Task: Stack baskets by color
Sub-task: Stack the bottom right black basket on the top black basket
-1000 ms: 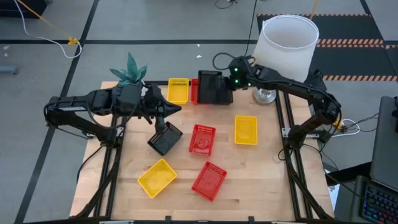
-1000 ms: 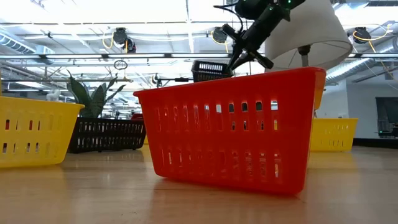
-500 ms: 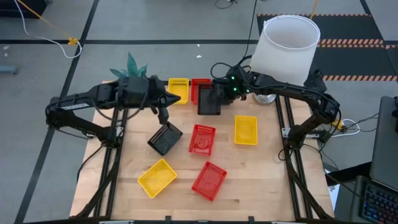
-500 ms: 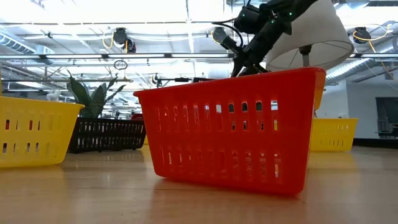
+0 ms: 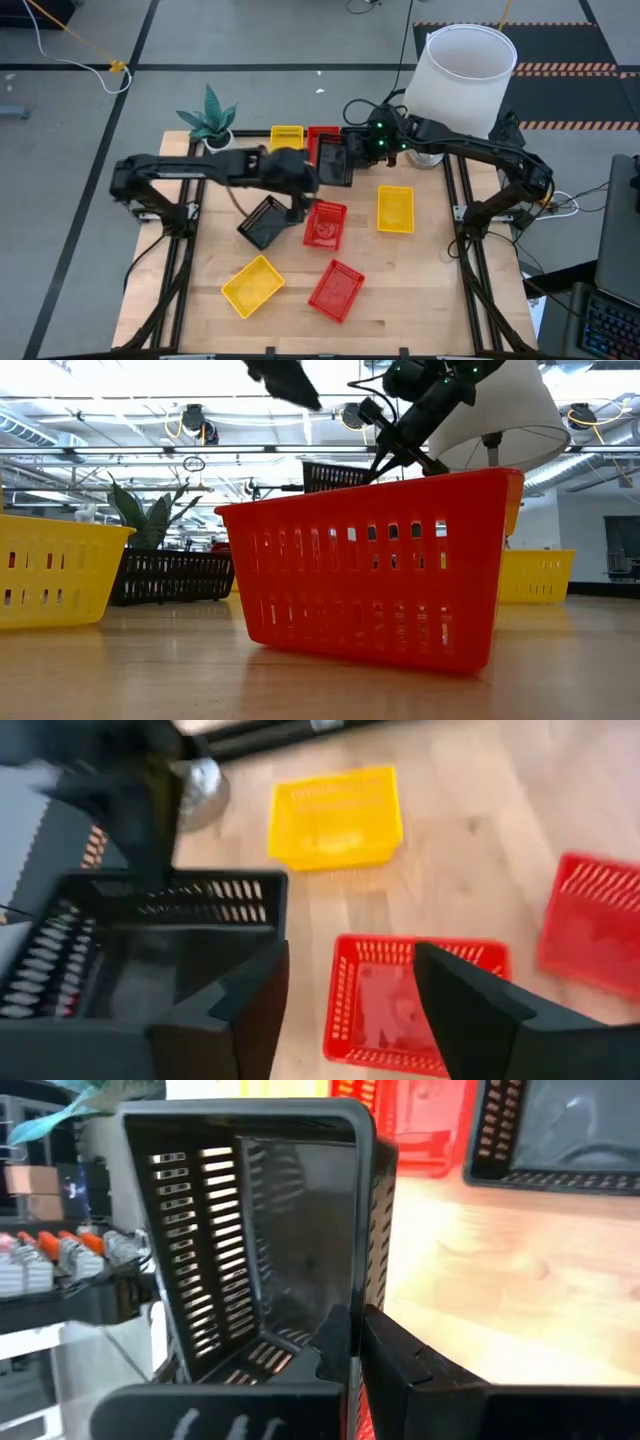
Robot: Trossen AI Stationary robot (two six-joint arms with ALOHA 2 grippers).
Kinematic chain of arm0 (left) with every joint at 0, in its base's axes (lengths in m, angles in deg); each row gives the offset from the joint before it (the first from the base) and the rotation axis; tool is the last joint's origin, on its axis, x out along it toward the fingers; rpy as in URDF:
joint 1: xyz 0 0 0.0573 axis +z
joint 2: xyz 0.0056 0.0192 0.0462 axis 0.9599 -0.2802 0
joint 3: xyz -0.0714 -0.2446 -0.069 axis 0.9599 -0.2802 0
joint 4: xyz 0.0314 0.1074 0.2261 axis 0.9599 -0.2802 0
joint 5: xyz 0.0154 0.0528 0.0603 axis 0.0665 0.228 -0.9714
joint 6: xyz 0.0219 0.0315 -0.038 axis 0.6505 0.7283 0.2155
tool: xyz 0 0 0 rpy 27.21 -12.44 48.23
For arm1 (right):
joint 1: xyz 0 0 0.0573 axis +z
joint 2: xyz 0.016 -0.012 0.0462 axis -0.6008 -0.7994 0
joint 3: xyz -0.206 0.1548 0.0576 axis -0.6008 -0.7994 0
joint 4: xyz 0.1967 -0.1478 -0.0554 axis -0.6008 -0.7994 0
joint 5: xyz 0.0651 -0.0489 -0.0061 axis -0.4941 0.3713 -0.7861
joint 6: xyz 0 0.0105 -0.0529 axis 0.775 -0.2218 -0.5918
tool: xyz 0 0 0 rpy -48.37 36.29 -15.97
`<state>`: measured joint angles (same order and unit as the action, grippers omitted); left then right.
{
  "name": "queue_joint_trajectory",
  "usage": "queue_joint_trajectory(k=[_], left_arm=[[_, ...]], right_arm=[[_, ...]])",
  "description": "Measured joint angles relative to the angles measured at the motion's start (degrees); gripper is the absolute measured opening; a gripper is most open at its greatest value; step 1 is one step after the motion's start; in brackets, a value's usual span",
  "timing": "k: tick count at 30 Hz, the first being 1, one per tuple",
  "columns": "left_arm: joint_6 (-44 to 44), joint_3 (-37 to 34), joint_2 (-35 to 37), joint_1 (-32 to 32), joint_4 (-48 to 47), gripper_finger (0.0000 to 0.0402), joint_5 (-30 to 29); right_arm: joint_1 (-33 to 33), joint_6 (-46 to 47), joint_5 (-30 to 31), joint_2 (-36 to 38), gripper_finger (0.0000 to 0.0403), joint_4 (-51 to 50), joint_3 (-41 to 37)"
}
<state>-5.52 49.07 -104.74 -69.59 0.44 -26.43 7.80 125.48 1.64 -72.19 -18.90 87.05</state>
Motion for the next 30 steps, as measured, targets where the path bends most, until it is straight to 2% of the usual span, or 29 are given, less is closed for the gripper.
queue_joint_trajectory(k=[8, 16, 26, 30], left_arm=[[2.25, -0.02, -5.28, 1.77, 3.67, 0.0225, -6.62], [2.54, 0.02, -5.64, 5.51, -1.00, 0.0219, -3.05], [6.73, 0.00, -5.22, 7.01, -4.66, 0.0127, 4.55], [7.00, 0.00, -5.26, 6.61, -4.48, 0.0109, 4.71]], right_arm=[[-0.04, 0.76, -1.61, 1.07, 0.0004, -0.65, 0.02], [0.00, 0.72, -3.23, 1.29, 0.0004, -0.67, 0.02], [0.00, 0.54, -4.72, 1.55, 0.0004, -0.60, 0.02], [-0.07, 0.95, -5.96, 1.55, 0.0004, -0.61, 0.02]])
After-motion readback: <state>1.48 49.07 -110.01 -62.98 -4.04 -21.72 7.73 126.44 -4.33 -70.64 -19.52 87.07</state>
